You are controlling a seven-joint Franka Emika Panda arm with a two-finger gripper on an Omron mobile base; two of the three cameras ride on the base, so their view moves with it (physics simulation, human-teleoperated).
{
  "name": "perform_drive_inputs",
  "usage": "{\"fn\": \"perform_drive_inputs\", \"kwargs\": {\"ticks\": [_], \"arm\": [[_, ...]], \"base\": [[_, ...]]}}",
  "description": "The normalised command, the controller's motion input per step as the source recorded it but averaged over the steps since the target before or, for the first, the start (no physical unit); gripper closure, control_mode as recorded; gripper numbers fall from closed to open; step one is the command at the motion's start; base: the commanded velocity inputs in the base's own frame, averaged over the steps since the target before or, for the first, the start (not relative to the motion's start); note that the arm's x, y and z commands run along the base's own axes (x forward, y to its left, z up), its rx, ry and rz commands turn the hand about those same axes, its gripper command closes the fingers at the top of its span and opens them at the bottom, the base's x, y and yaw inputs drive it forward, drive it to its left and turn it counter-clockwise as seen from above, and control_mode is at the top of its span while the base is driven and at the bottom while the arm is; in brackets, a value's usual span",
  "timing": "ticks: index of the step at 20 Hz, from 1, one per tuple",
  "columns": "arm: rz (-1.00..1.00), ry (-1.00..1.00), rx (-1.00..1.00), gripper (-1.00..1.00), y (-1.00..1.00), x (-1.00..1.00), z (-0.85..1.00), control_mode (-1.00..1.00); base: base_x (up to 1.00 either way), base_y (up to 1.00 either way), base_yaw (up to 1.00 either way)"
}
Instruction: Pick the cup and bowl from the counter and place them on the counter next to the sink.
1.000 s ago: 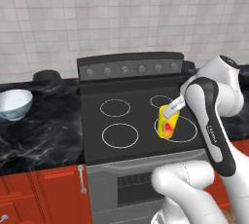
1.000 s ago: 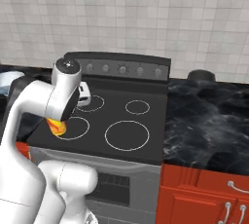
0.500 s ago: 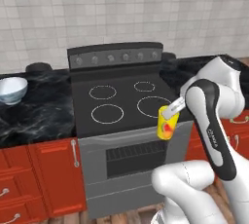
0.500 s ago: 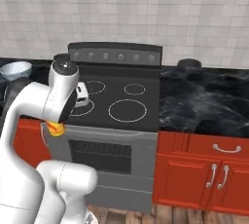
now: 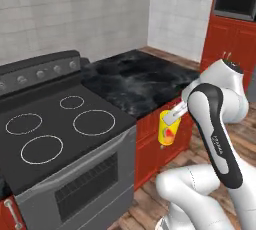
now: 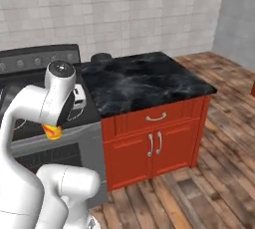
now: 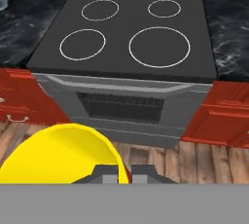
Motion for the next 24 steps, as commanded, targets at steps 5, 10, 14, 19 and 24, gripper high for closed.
{"fn": "perform_drive_inputs", "kwargs": {"ticks": [5,10,14,19,24], "arm": [[0.00,0.00,0.00,1.00,0.00,0.00,0.00,1.00],[0.00,0.00,0.00,1.00,0.00,0.00,0.00,1.00],[0.00,0.00,0.00,1.00,0.00,0.00,0.00,1.00],[0.00,0.00,0.00,1.00,0.00,0.00,0.00,1.00],[0.00,0.00,0.00,1.00,0.00,0.00,0.00,1.00]], "base": [[0.18,-0.04,-0.87],[0.20,-0.02,-0.86],[0.19,0.00,-0.88],[0.21,0.00,-0.88],[0.20,0.00,-0.89]]}}
